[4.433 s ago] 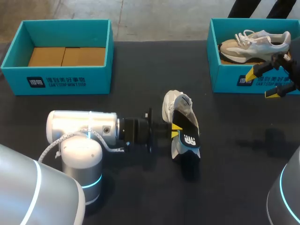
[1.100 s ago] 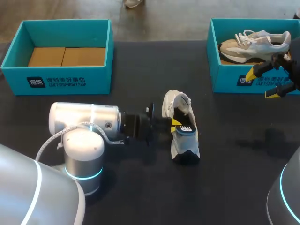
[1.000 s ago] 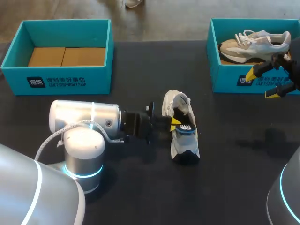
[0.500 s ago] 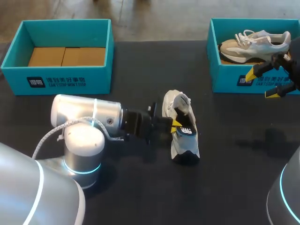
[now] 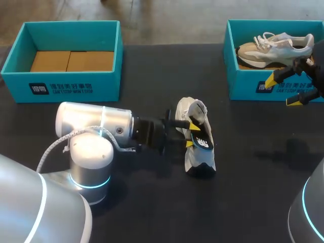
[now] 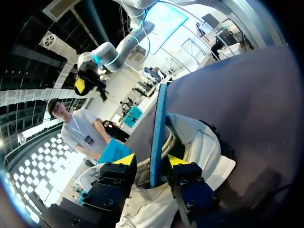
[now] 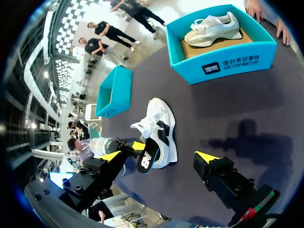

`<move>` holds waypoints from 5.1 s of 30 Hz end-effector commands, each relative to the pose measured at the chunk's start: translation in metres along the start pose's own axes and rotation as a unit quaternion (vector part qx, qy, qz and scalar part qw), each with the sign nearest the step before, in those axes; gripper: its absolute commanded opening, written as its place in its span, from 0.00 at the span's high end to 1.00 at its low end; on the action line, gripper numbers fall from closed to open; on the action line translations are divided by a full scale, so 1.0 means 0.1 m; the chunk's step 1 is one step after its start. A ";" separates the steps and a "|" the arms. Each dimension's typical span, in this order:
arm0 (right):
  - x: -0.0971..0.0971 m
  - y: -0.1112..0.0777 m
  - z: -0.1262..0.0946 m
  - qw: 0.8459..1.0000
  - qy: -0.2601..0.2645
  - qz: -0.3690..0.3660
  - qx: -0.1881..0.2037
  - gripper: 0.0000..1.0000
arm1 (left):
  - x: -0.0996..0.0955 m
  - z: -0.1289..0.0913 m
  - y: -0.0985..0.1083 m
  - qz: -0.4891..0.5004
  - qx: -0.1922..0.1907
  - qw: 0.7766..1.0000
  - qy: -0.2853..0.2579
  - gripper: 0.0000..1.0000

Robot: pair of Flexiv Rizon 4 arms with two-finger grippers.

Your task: Take the shoe out of the shoebox, open the shoe tongue, remove and reinsert the insole, then place the shoe into the shoebox

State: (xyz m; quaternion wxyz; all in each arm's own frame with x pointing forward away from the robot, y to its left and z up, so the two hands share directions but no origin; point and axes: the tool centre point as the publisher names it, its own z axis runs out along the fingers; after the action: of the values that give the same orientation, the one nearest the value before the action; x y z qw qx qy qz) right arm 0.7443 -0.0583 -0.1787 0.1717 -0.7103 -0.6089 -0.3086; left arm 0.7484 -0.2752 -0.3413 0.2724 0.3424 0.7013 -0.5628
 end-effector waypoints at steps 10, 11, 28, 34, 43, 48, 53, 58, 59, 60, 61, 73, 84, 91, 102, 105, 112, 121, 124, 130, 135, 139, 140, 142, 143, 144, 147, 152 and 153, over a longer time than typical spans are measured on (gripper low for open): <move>0.01 -0.01 0.00 1.000 -0.002 0.001 0.000 0.00 | 0.05 -0.02 -0.17 0.002 0.010 1.000 -0.022 0.69; 0.01 -0.01 0.00 1.000 -0.002 0.001 0.000 0.00 | 0.05 -0.02 -0.18 0.001 0.010 1.000 -0.022 0.69; 0.01 -0.01 0.00 1.000 -0.002 0.001 0.000 0.00 | 0.15 -0.01 -0.19 0.009 0.016 1.000 -0.013 1.00; 0.01 -0.01 0.00 1.000 -0.002 0.001 0.000 0.00 | 0.12 0.05 -0.06 0.024 0.012 1.000 -0.016 1.00; 0.01 -0.01 0.00 1.000 -0.002 0.001 0.000 0.00 | 0.07 0.07 0.08 0.036 -0.008 0.999 -0.003 1.00; 0.01 -0.01 0.00 1.000 -0.002 0.001 0.000 0.00 | 0.07 0.02 0.16 0.036 -0.019 0.999 0.000 1.00; 0.01 -0.01 0.00 1.000 -0.002 0.001 0.000 0.00 | 0.05 -0.01 0.17 0.037 -0.023 0.999 -0.001 1.00; 0.01 -0.01 0.00 1.000 -0.002 0.001 0.000 0.00 | 0.03 -0.01 0.17 0.038 -0.024 0.999 -0.004 1.00; 0.01 -0.01 0.00 1.000 -0.002 0.001 0.000 0.00 | 0.03 -0.01 0.16 0.038 -0.023 0.999 -0.004 1.00; 0.01 -0.01 0.00 1.000 -0.002 0.001 0.000 0.00 | 0.03 -0.01 0.16 0.037 -0.023 0.999 -0.005 1.00; 0.01 -0.01 0.00 1.000 -0.002 0.001 0.000 0.00 | 0.03 -0.01 0.15 0.036 -0.021 0.999 -0.005 0.99; 0.01 -0.01 0.00 1.000 -0.002 0.001 0.000 0.00 | 0.02 -0.07 -0.06 0.033 -0.008 0.999 -0.022 0.64; 0.01 -0.01 0.00 1.000 -0.002 0.001 0.000 0.00 | 0.03 -0.13 -0.18 0.032 0.001 0.999 -0.020 0.75; 0.01 -0.01 0.00 1.000 -0.002 0.001 0.000 0.00 | 0.04 -0.11 -0.20 0.033 0.005 0.999 -0.012 1.00; 0.01 -0.01 0.00 1.000 -0.002 0.001 0.000 0.00 | 0.12 -0.08 -0.19 0.032 0.008 0.999 -0.001 1.00; 0.01 -0.01 0.00 1.000 -0.002 0.001 0.000 0.00 | 0.12 -0.07 -0.14 0.031 0.004 1.000 -0.001 1.00; 0.01 -0.01 0.00 1.000 -0.002 0.001 0.000 0.00 | 0.09 -0.04 0.03 0.034 -0.014 0.999 0.006 1.00; 0.01 -0.01 0.00 1.000 -0.002 0.001 0.000 0.00 | 0.07 -0.05 0.14 0.032 -0.027 0.999 0.017 1.00; 0.01 -0.01 0.00 1.000 -0.002 0.001 0.000 0.00 | 0.06 -0.07 0.13 0.032 -0.027 0.999 0.017 1.00; 0.01 -0.01 0.00 1.000 -0.002 0.001 0.000 0.00 | 0.08 -0.10 0.03 0.029 -0.018 0.999 0.012 0.93; 0.01 -0.01 0.00 1.000 -0.002 0.001 0.000 0.00 | 0.14 -0.13 -0.08 0.025 -0.011 1.000 0.013 0.71; 0.01 -0.01 0.00 1.000 -0.002 0.001 0.000 0.00 | 0.16 -0.16 -0.14 0.018 -0.005 1.000 0.004 0.73; 0.01 -0.01 0.00 1.000 -0.002 0.001 0.000 0.00 | 0.17 -0.17 -0.14 0.016 -0.004 1.000 0.002 0.74; 0.01 -0.01 0.00 1.000 -0.002 0.001 0.000 0.00 | 0.17 -0.19 -0.16 0.015 -0.004 1.000 0.000 0.74; 0.01 -0.01 0.00 1.000 -0.002 0.001 0.000 0.00 | 0.17 -0.20 -0.17 0.015 -0.004 1.000 0.000 0.74; 0.01 -0.01 0.00 1.000 -0.002 0.001 0.000 0.00 | 0.17 -0.21 -0.17 0.014 -0.005 1.000 -0.001 0.75; 0.01 -0.01 0.00 1.000 -0.002 0.001 0.000 0.00 | 0.15 -0.25 -0.19 0.014 -0.005 1.000 0.000 0.74; 0.01 -0.01 0.00 1.000 -0.002 0.001 0.000 0.00 | 0.04 -0.32 -0.25 0.023 -0.001 1.000 0.009 0.73; 0.01 -0.01 0.00 1.000 -0.002 0.001 0.000 0.00 | 0.02 -0.32 -0.26 0.025 0.000 1.000 0.011 0.73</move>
State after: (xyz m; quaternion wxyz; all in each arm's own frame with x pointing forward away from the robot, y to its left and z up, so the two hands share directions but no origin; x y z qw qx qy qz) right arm 0.7443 -0.0583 -0.1787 0.1716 -0.7103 -0.6089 -0.3086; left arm 0.7252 -0.2533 -0.3288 0.2854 0.3604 0.6934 -0.5548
